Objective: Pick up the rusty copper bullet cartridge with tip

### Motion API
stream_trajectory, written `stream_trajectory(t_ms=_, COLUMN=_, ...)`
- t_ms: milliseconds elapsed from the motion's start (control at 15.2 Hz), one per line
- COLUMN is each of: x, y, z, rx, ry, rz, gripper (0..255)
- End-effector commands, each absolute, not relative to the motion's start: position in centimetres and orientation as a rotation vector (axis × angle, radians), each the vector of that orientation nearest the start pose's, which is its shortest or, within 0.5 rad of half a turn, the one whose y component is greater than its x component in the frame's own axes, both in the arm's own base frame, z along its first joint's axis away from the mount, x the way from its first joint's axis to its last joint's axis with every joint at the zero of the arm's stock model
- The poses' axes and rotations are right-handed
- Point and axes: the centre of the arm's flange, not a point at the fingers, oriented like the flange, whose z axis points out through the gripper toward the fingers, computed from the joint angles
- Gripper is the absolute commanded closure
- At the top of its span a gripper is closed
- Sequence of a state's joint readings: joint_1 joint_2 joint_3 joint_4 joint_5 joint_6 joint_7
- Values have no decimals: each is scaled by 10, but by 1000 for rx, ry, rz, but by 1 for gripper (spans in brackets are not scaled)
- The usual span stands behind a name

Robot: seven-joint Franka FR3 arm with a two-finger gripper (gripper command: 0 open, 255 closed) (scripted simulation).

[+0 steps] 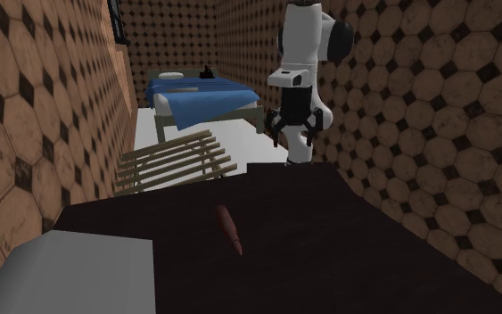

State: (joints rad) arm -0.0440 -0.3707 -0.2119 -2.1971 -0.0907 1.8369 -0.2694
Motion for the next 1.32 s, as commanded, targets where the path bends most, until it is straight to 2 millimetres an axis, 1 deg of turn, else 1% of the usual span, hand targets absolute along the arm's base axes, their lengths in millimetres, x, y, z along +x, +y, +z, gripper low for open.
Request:
stream_trajectory(t_ms=0, x=446, y=-146, z=524, rx=-3157, ry=-127, rz=3, gripper=0)
stream_trajectory(t_ms=660, x=543, y=-226, z=489, rx=-3164, ry=-347, rz=24, gripper=0)
stream_trajectory(t_ms=1056, x=606, y=-268, z=469, rx=-3161, ry=-479, rz=36, gripper=0)
stream_trajectory(t_ms=1254, x=636, y=-286, z=460, rx=-3158, ry=-539, rz=42, gripper=0)
